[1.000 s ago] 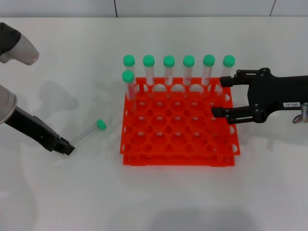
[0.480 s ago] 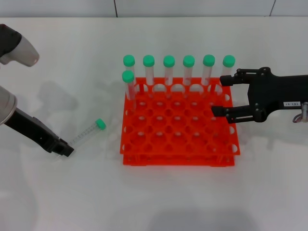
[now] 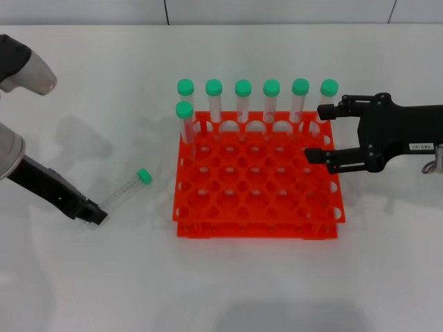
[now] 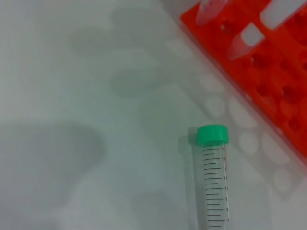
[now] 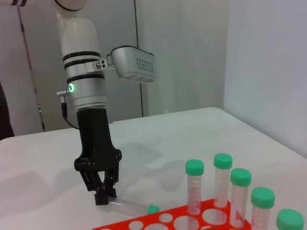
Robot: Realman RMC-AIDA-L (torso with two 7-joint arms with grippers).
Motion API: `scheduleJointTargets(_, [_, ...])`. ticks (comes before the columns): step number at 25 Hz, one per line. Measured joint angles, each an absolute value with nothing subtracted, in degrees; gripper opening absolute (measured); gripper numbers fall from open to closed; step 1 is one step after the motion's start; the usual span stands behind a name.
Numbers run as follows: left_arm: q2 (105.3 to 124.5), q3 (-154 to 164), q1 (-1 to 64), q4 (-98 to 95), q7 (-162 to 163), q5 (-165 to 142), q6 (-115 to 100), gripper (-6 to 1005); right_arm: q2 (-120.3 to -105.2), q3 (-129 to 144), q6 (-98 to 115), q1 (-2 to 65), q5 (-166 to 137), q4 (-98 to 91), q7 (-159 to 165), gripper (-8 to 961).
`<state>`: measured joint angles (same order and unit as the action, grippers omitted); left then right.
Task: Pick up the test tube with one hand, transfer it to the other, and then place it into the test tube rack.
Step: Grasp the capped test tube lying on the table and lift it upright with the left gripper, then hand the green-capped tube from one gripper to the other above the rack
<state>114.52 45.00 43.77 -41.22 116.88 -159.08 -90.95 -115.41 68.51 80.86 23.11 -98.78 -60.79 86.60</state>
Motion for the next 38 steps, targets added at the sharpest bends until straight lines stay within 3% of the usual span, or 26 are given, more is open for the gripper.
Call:
scheduleJointTargets(11, [112.86,43.67,42.13,-42.56,116.58,-154.31,-92.09,193,-115.39,68.38,80.86,22.79,-98.15,-60.67,86.38,794])
scheduleJointTargets(22, [110.72,37.90,31.90,-53.36,112.34,-133.33,-91.65,193,-115.35,67.52,80.86,22.00,-96.59,-60.18,85.61,793])
scheduleJointTargets(32, [112.16,33.19,32.17,-53.07,105.09,-122.96,-89.71,193,-115.34,66.81,81.20,21.97,-95.27,-60.40,84.72,793])
scheduleJointTargets(38, [114.57,33.83,34.03,-52.95,100.62,-117.06,-89.88,193,-115.31,66.48,81.59,21.79,-94.94,-60.68,84.16,793])
